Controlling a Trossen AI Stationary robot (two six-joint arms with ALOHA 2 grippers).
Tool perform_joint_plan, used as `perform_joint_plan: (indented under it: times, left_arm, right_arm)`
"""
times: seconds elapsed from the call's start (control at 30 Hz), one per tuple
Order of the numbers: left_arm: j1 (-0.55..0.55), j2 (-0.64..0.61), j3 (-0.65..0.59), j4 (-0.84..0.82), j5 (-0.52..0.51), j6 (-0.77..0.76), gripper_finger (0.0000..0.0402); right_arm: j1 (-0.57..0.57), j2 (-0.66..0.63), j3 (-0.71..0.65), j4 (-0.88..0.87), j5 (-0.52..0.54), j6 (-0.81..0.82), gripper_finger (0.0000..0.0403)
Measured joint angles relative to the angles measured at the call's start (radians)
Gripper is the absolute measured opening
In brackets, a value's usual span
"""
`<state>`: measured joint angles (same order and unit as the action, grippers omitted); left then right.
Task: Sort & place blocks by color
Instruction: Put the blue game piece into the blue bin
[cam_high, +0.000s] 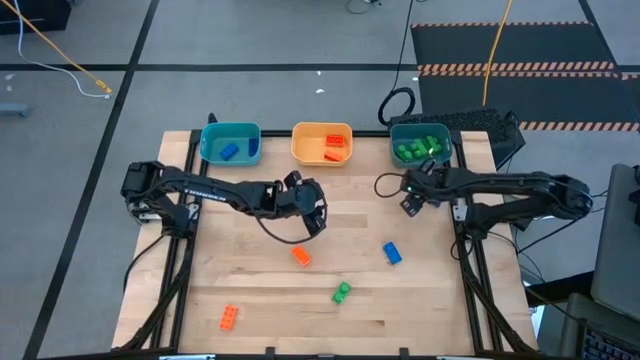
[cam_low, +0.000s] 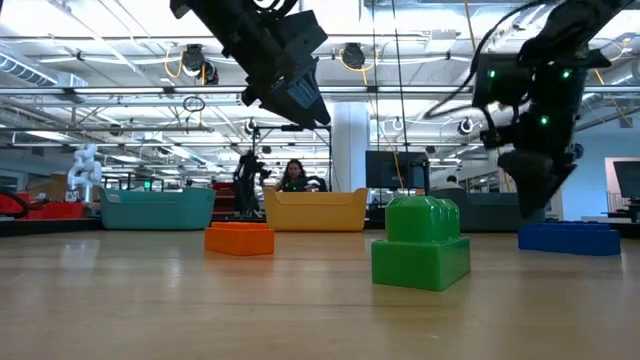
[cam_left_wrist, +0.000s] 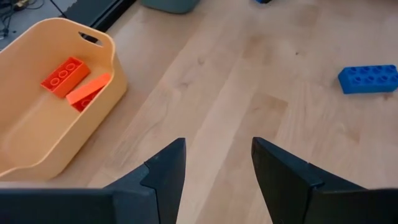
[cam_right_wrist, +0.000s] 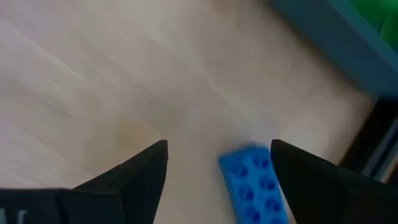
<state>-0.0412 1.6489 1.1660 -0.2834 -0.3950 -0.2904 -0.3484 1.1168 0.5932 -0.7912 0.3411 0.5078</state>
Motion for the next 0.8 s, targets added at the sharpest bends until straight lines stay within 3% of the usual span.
perform_joint_plan:
  times: [0.3,0.8]
  left_arm:
    - [-0.021,0.000,0.000,-0.008,0.000,0.019,0.0186]
    - [-0.048,0.000,0.000,-0.013,0.001,0.045,0.0186]
  right_arm:
    - [-0.032,0.082,0.000,-0.032,-0.033,0.043,0.0275]
    - [-0.032,0.083,0.000,-0.138,-0.058,0.199,0.0274]
